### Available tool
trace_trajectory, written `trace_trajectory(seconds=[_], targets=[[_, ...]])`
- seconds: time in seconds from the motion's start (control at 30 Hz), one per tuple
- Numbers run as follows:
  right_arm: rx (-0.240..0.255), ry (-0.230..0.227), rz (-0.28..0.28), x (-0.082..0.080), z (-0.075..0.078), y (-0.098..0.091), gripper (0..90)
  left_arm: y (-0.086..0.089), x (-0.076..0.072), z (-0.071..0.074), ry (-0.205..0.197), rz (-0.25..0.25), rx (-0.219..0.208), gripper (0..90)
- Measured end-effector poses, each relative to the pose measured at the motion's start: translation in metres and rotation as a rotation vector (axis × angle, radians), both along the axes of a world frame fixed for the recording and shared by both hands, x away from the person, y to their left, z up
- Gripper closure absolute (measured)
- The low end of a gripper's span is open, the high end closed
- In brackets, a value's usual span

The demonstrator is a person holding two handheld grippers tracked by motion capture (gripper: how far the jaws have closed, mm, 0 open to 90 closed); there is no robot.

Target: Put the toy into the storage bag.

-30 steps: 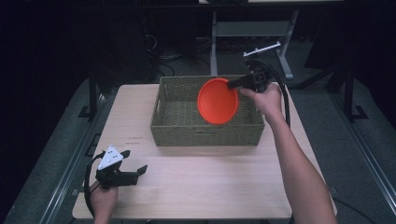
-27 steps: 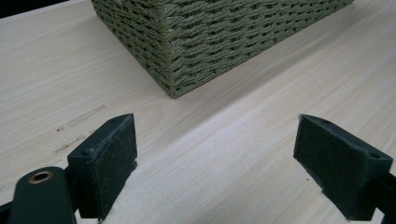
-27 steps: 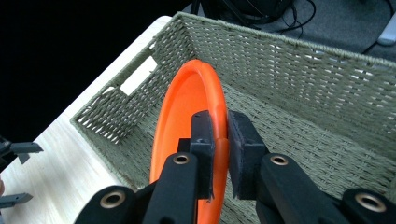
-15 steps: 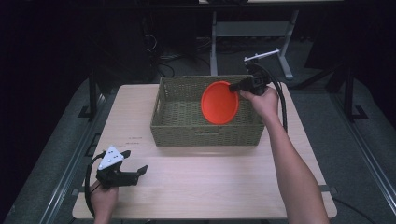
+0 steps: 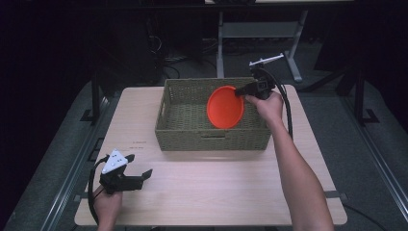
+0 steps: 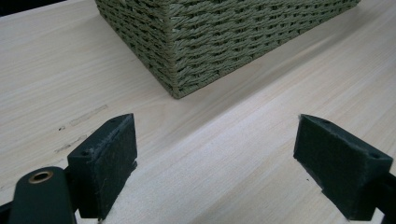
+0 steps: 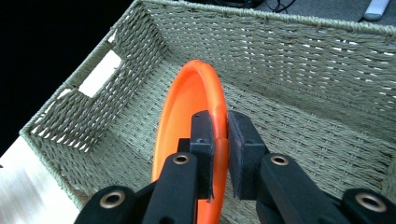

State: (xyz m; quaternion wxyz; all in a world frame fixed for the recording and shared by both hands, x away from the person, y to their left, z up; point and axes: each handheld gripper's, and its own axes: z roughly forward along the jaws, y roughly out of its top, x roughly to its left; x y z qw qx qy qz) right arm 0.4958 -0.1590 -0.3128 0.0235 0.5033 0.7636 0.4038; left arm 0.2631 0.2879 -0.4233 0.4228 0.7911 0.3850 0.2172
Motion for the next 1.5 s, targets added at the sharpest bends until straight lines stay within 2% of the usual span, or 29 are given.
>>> trace_trajectory(seconds=[0.37, 0.67, 0.83, 0.97, 1.13, 1.27, 1.5], targets=[[-0.008, 0.010, 0.004, 0.005, -0.011, 0.007, 80.9, 0.001, 0.000, 0.000, 0.001, -0.001, -0.003, 12.8], [-0.034, 0.019, 0.011, 0.009, -0.020, 0.014, 80.7, 0.005, -0.001, 0.000, 0.001, -0.001, -0.008, 12.8], [-0.021, 0.023, 0.024, 0.010, -0.024, 0.020, 80.6, 0.005, -0.002, 0.000, 0.006, 0.002, -0.009, 12.8], [-0.050, 0.029, 0.039, 0.011, -0.028, 0.025, 80.4, 0.005, -0.002, 0.000, 0.003, -0.003, -0.004, 12.8], [-0.105, 0.060, 0.074, 0.012, -0.036, 0.033, 80.1, 0.005, -0.002, 0.000, 0.003, -0.004, -0.002, 12.8], [-0.141, 0.069, 0.079, 0.013, -0.042, 0.036, 79.6, 0.004, -0.003, 0.001, 0.004, -0.003, -0.002, 12.8], [-0.140, 0.073, 0.093, 0.012, -0.040, 0.034, 79.0, 0.004, -0.003, 0.000, 0.003, -0.001, -0.003, 12.8]])
